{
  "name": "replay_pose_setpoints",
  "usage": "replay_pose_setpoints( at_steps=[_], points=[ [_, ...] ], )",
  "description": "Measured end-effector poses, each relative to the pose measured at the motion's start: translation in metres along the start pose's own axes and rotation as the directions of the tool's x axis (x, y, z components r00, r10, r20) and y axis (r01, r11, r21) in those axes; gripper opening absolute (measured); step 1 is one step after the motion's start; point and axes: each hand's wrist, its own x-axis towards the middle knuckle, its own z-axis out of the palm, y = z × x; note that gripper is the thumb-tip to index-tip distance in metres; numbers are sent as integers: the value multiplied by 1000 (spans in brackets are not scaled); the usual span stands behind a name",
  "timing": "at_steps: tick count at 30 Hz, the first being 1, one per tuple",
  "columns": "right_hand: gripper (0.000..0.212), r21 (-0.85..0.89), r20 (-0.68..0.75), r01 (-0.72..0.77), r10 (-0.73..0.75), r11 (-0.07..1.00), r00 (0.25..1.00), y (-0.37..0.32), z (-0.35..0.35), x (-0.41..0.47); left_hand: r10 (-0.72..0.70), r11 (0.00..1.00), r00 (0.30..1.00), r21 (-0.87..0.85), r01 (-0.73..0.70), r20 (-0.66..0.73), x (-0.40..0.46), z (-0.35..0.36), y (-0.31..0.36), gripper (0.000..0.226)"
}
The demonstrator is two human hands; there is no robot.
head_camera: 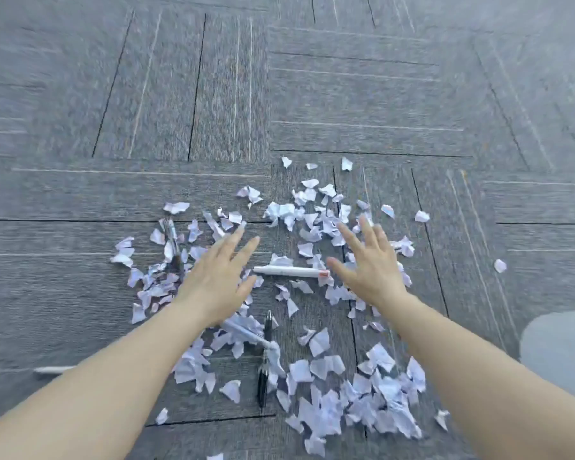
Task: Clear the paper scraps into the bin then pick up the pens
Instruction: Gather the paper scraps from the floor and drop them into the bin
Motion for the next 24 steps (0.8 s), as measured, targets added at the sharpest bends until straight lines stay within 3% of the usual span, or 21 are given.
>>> replay_pose_setpoints(
  at_steps=[4,8,12,17,19,22,24],
  points=[
    [68,-152,-6,269,-273,951,962,-32,4,77,41,998,994,56,-35,-99,84,10,16,63],
    [54,-196,52,341,-337,920,940,-16,19,103,87,982,996,167,-83,-16,131,14,-1,53],
    [44,-29,-25,304,-305,952,952,21,18,61,165,980,974,-87,-180,-156,99,30,-16,40],
    [48,89,0,348,-350,933,937,45,36,-28,25,928,958,-349,-128,-285,23,51,-12,27],
    [60,92,-3,340,-341,936,940,49,47,-46,-19,949,960,-307,-71,-281,3,55,-7,32],
    [82,99,-56,254,-250,962,967,39,64,-59,-50,999,966,-33,43,-253,-16,62,-2,66],
    [90,121,-39,293,-290,948,956,20,76,-70,-91,989,981,99,109,-171,-23,65,-1,87]
  ],
)
